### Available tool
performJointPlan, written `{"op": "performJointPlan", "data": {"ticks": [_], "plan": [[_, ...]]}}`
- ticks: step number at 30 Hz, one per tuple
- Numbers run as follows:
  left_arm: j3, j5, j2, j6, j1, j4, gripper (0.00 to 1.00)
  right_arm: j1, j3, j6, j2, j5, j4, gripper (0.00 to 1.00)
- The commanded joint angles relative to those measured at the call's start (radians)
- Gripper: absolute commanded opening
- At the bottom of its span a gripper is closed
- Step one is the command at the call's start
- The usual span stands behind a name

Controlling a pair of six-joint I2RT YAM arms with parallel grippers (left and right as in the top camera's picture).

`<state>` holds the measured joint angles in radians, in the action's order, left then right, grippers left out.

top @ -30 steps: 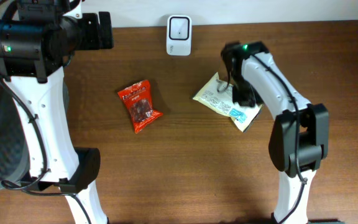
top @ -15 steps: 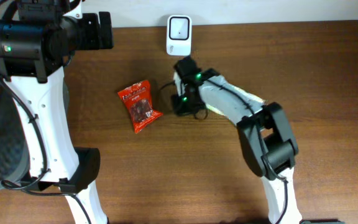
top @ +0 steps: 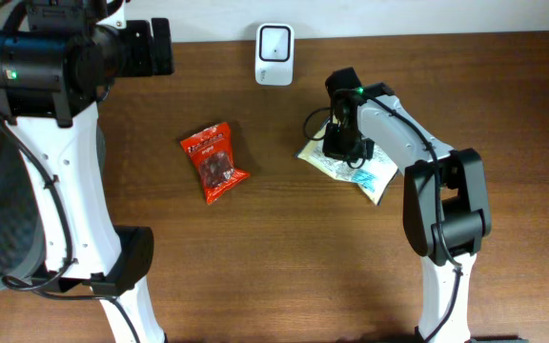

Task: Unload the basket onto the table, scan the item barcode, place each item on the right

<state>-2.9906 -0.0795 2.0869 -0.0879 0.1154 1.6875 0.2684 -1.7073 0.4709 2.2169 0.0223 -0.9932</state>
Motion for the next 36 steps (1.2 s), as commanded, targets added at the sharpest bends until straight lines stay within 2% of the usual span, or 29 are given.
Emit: {"op": "performJointPlan", "data": {"ticks": [1,4,5,6,9,11,13,14,17,19,20,24,29,31,32,33,36], "plan": [[-0.007,-0.004,-0.01,-0.002,-0.002,0.0,0.99,-0.046,0.036,-0.194,0.027,0.169,-0.094,0.08],[-0.007,-0.004,-0.01,-0.002,-0.002,0.0,0.99,-0.099,-0.038,-0.217,0.001,0.117,-0.202,0.04],[-0.007,-0.004,-0.01,-0.002,-0.002,0.0,0.99,-0.1,-0.071,-0.329,-0.012,0.015,-0.207,0.08],[-0.007,-0.004,-0.01,-0.002,-0.002,0.0,0.99,-0.096,-0.09,-0.37,-0.012,-0.027,-0.207,0.1],[-0.007,-0.004,-0.01,-0.002,-0.002,0.0,0.99,-0.096,-0.095,-0.354,-0.01,-0.022,-0.158,0.11],[-0.007,-0.004,-0.01,-0.002,-0.002,0.0,0.99,-0.103,-0.095,-0.267,-0.01,0.059,-0.124,0.11],[-0.007,-0.004,-0.01,-0.002,-0.002,0.0,0.99,-0.105,-0.068,-0.269,-0.008,0.06,-0.068,0.11],[-0.007,-0.004,-0.01,-0.002,-0.002,0.0,0.99,-0.1,-0.03,-0.29,0.003,0.029,-0.021,0.19],[-0.007,-0.004,-0.01,-0.002,-0.002,0.0,0.99,-0.059,0.038,-0.398,0.015,-0.341,0.09,0.21],[-0.007,-0.004,-0.01,-0.002,-0.002,0.0,0.99,0.014,0.042,-0.441,0.015,-0.421,0.126,0.24],[-0.007,-0.004,-0.01,-0.002,-0.002,0.0,0.99,0.053,0.042,-0.441,0.015,-0.424,0.13,0.28],[-0.007,-0.004,-0.01,-0.002,-0.002,0.0,0.99,0.184,0.002,-0.436,0.01,-0.434,0.132,0.28],[-0.007,-0.004,-0.01,-0.002,-0.002,0.0,0.99,0.026,-0.302,-0.358,-0.012,-0.295,-0.161,0.29],[-0.007,-0.004,-0.01,-0.002,-0.002,0.0,0.99,-0.058,-0.285,-0.359,-0.003,-0.294,-0.224,0.28],[-0.007,-0.004,-0.01,-0.002,-0.002,0.0,0.99,-0.073,-0.27,-0.359,0.002,-0.294,-0.23,0.23],[-0.007,-0.004,-0.01,-0.002,-0.002,0.0,0.99,-0.084,-0.236,-0.359,0.002,-0.292,-0.219,0.22],[-0.007,-0.004,-0.01,-0.002,-0.002,0.0,0.99,-0.092,-0.021,-0.356,0.002,-0.143,-0.07,0.23]]}}
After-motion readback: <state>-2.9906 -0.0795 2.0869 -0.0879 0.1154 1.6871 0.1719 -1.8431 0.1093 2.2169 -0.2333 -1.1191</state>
